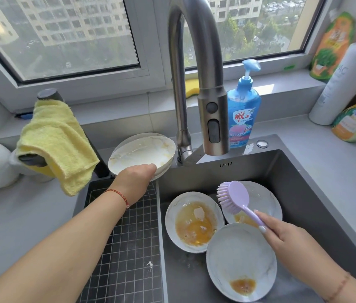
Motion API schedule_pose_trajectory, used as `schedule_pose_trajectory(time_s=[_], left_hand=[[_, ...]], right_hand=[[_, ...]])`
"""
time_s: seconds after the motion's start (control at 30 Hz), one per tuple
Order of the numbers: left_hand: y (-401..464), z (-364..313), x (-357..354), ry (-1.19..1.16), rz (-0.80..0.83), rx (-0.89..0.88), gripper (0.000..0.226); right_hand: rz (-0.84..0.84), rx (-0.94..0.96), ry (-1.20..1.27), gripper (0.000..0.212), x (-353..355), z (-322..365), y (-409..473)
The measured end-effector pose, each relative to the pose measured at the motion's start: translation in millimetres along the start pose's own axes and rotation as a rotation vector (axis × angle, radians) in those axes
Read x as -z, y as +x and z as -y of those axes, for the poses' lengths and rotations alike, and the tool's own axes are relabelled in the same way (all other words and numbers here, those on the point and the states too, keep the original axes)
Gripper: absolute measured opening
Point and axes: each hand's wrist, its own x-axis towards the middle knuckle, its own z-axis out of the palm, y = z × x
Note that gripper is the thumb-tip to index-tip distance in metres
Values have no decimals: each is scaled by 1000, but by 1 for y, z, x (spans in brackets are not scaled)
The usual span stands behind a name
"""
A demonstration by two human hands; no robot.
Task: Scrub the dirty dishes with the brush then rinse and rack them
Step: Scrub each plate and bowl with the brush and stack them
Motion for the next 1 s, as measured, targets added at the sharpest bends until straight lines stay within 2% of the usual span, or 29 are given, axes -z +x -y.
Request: schedule_pose_trajectory(time_s=[0.07,0.17,0.33,0.57,0.7,0.77,0.87,0.9,0.93,1.0], left_hand=[[1,1,-3,-13,-27,-1,42],[0,2,-8,-21,15,14,39],[0,1,-13,-26,96,65,18],[3,-8,-17,-39,115,164,18],[7,-13,-18,5,190,244,14],[6,-17,-18,24,116,278,10],[3,-36,-21,79,-215,227,5],[1,-50,-21,52,-307,199,11],[0,-65,-25,6,-348,168,16],[-6,-99,-36,-92,-292,150,23]], right_hand=[[-1,-2,-12,39,0,0,1],[-5,-11,-14,40,0,-1,2],[10,-33,5,41,0,-3,2],[8,-47,15,40,2,-7,-4],[-4,-58,29,41,7,-10,-9],[-9,-61,26,41,10,-15,-11],[-8,-62,29,41,14,-21,-13],[-9,-63,35,42,15,-23,-15],[-12,-66,42,41,16,-24,-15],[-17,-68,45,41,18,-25,-16]])
